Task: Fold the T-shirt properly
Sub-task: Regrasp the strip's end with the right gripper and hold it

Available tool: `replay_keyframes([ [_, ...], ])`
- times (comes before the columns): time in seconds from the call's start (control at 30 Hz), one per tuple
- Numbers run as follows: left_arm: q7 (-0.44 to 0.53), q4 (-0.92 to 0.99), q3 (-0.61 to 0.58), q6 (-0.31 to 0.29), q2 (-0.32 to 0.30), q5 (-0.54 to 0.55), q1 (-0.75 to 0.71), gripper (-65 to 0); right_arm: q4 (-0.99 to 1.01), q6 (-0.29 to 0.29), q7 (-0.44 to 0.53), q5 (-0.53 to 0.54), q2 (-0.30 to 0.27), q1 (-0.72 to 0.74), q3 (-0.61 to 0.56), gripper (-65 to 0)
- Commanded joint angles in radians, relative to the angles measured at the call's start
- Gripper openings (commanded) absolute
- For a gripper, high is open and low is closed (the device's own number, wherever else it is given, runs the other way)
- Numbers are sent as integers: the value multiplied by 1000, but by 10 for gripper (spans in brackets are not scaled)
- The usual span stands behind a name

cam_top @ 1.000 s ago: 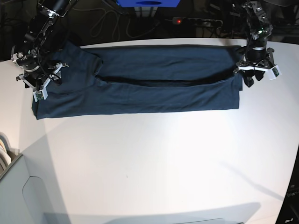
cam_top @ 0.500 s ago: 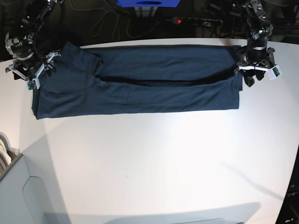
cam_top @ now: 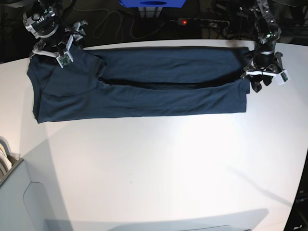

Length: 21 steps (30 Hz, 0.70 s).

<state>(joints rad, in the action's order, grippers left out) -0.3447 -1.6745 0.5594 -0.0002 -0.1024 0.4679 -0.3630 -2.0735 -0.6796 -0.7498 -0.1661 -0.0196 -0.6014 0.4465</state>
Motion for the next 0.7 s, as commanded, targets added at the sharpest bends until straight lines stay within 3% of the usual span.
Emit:
replay_keyframes([
  [0.0,22,-6,6,-1,-13,5,2,-369,-16,-19,16,9,-9,-9,-8,-158],
  [0.53,22,0,9,-1,-13,5,2,-369,130,-19,16,9,-52,24,-16,-170],
  [0.67,22,0,11,-1,-13,5,0,-369,169,-19,17,9,-56,48,-13,-276],
])
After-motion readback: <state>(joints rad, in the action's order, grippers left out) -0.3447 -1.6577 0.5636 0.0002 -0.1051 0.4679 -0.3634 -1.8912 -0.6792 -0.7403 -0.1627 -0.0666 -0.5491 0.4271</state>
